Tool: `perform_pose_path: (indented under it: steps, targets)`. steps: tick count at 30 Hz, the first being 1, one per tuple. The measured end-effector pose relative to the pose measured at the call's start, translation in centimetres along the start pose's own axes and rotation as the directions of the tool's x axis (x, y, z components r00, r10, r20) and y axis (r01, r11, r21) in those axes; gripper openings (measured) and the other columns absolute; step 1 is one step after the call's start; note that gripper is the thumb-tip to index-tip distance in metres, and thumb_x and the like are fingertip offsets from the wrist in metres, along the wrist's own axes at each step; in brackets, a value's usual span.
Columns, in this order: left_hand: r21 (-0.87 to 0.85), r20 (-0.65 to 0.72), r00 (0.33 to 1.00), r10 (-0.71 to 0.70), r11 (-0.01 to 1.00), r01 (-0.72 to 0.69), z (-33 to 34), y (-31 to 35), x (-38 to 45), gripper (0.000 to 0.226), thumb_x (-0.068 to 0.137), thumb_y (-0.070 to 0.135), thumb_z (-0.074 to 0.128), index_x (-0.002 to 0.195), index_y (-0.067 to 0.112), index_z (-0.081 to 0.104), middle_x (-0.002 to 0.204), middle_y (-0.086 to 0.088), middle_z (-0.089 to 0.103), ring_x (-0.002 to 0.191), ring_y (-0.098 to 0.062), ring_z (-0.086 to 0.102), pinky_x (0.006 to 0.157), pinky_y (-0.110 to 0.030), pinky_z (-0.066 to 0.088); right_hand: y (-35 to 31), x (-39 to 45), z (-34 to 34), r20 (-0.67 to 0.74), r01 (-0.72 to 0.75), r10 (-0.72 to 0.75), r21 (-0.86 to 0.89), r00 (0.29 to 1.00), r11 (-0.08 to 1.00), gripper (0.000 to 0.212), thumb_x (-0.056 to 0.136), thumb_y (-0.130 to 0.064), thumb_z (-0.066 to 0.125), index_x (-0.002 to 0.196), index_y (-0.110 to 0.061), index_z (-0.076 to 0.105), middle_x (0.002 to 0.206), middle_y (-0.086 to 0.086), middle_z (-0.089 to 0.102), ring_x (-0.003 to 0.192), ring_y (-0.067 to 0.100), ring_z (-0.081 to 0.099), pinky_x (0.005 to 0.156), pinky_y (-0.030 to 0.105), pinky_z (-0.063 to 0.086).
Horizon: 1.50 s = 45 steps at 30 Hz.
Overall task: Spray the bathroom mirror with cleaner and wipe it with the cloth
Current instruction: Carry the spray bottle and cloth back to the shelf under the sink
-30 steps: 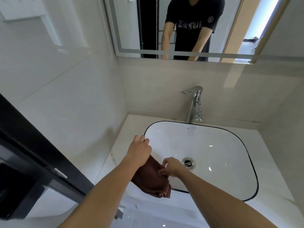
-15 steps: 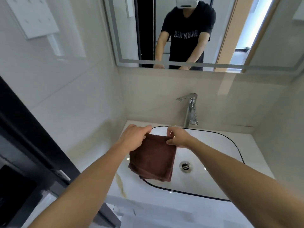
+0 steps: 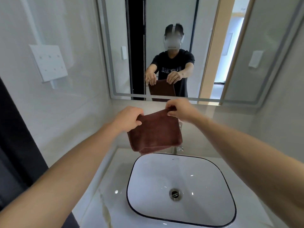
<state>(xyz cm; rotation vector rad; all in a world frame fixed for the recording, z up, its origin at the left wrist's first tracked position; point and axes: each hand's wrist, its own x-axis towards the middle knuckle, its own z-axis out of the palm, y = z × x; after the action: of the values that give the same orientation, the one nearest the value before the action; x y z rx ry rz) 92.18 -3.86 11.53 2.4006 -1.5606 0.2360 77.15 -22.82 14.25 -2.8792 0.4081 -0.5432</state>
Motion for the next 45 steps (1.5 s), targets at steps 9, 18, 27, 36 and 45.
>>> perform_pose_path:
  steps: [9, 18, 27, 36, 45]
  targets:
    - [-0.031, -0.105, 0.993, -0.053, 0.998, 0.050, -6.0, 3.3, -1.1, 0.025, 0.090, 0.016, 0.069, 0.113, 0.013, 0.060, 0.112, -0.004, 0.066, 0.105, -0.025, 0.060, 0.090, -0.040, 0.048, 0.6, 0.4, -5.8, -0.021, 0.154, -0.153, 0.061, 0.988, 0.986, 0.007, 0.088, -0.012, 0.071, 0.095, -0.014, 0.072, 0.082, -0.003, 0.065, 0.078, 0.015, 0.061, 0.069, 0.022, 0.042]
    - [0.021, -0.148, 0.966, -0.213, 0.976, 0.219, -9.4, 9.5, -4.1, 0.015, 0.086, 0.015, 0.074, 0.099, 0.012, 0.068, 0.091, 0.002, 0.063, 0.092, -0.020, 0.061, 0.080, -0.032, 0.045, 1.8, -1.0, -9.8, -0.088, 0.379, -0.371, 0.105, 0.924, 0.919, 0.011, 0.085, -0.012, 0.073, 0.097, -0.011, 0.074, 0.089, -0.001, 0.068, 0.083, 0.012, 0.058, 0.069, 0.017, 0.037]
    - [-0.050, -0.302, 0.836, -0.459, 0.883, 0.467, -8.5, 16.4, -10.8, 0.011, 0.087, 0.015, 0.073, 0.096, 0.010, 0.068, 0.096, -0.007, 0.067, 0.092, -0.025, 0.061, 0.083, -0.036, 0.050, 2.0, -4.9, -8.2, -0.114, 0.455, -0.441, 0.258, 0.890, 0.852, 0.004, 0.087, -0.013, 0.072, 0.090, -0.010, 0.072, 0.085, 0.003, 0.070, 0.086, 0.023, 0.064, 0.079, 0.030, 0.047]
    - [0.031, -0.494, 0.759, -0.425, 0.863, 0.504, -10.8, 18.9, -20.8, 0.021, 0.090, 0.014, 0.069, 0.110, 0.020, 0.066, 0.104, 0.002, 0.067, 0.098, -0.020, 0.062, 0.089, -0.045, 0.051, -5.4, -9.2, -8.7, -0.219, 0.568, -0.530, 0.440, 0.819, 0.695, 0.020, 0.089, -0.004, 0.064, 0.102, -0.012, 0.051, 0.095, 0.000, 0.063, 0.086, 0.022, 0.058, 0.079, 0.034, 0.048]
    - [0.258, -0.562, 0.706, -0.431, 0.719, 0.645, -8.0, 20.1, -34.2, 0.022, 0.087, 0.001, 0.055, 0.088, 0.020, 0.065, 0.114, 0.010, 0.066, 0.088, -0.028, 0.063, 0.070, -0.034, 0.046, -13.9, -15.8, -0.9, -0.253, 0.715, -0.696, 0.468, 0.672, 0.520, 0.026, 0.086, 0.013, 0.050, 0.083, -0.003, 0.070, 0.089, 0.015, 0.064, 0.081, 0.034, 0.062, 0.074, 0.041, 0.049]
